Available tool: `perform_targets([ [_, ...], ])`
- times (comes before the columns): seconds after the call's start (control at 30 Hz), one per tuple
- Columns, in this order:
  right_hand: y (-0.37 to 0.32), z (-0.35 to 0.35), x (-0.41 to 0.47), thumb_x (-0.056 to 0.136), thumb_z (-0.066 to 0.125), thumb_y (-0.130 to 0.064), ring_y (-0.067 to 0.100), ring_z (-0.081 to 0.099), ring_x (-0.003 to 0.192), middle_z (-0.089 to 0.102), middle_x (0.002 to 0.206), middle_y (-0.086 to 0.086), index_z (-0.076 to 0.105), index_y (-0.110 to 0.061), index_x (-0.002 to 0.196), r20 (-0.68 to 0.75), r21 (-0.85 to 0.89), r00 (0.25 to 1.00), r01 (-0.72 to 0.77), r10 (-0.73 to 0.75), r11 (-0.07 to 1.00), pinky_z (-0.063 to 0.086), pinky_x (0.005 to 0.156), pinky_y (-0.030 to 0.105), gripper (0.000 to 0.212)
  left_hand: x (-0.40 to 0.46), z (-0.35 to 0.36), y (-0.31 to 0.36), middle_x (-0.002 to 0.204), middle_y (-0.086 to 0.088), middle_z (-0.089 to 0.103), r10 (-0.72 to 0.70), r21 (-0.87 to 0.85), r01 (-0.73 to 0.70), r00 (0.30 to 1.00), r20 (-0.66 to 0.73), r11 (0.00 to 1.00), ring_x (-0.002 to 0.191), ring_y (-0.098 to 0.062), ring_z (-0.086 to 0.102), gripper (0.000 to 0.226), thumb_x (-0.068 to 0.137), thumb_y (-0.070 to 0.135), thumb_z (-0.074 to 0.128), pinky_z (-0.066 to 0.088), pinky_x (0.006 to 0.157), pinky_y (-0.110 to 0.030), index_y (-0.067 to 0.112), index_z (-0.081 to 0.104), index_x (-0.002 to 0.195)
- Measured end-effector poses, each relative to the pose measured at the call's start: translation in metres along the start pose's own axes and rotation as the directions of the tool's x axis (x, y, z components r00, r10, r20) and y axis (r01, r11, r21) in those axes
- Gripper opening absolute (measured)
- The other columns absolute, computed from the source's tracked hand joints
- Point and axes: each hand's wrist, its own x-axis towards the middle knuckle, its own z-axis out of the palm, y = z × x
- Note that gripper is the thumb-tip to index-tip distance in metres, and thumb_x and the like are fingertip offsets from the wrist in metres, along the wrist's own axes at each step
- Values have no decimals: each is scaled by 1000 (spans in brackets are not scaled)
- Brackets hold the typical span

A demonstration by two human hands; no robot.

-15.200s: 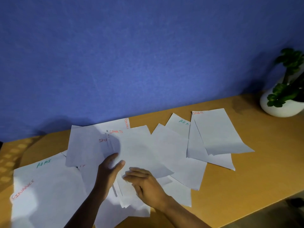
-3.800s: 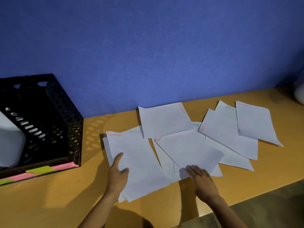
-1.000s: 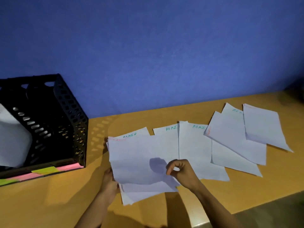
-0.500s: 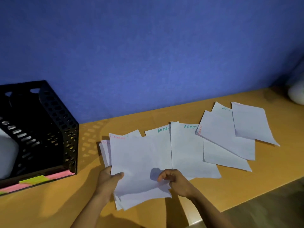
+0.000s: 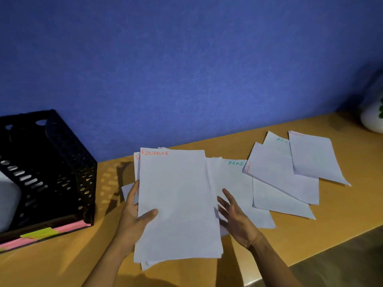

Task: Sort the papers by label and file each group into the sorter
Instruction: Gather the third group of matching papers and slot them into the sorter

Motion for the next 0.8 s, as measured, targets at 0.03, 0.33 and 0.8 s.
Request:
perform_targets([
  [0.03, 0, -3, 0, 62, 80, -62, 31, 40, 138, 39, 152, 5, 27, -31, 150, -61, 0, 998, -6, 6, 1000, 31, 114, 58, 108, 1, 4, 1, 123, 16, 66, 13, -5, -13, 1000, 27, 1000, 110, -10, 65, 90, 74, 4, 77, 59, 74, -27, 57, 37, 134],
  [0.33, -13, -5, -2, 72, 87, -28, 27, 61, 119, 66, 127, 11, 57, -9, 130, -111, 31, 993, 43, -39, 999, 53, 93, 36, 67, 7, 70, -10, 128, 46, 40, -42, 256, -8, 981, 187, 967, 119, 18, 42, 88, 81, 16, 76, 42, 96, -20, 61, 22, 134],
  [0.8, -35, -70, -24, 76, 83, -18, 22, 73, 95, 77, 103, 5, 67, -7, 113, -439, -104, 895, 39, -81, 994, 59, 84, 38, 42, 30, 152, -22, 126, 10, 66, -295, 217, 245, 924, 242, 945, 122, -15, 56, 50, 85, 22, 72, 42, 107, -40, 30, 55, 131],
])
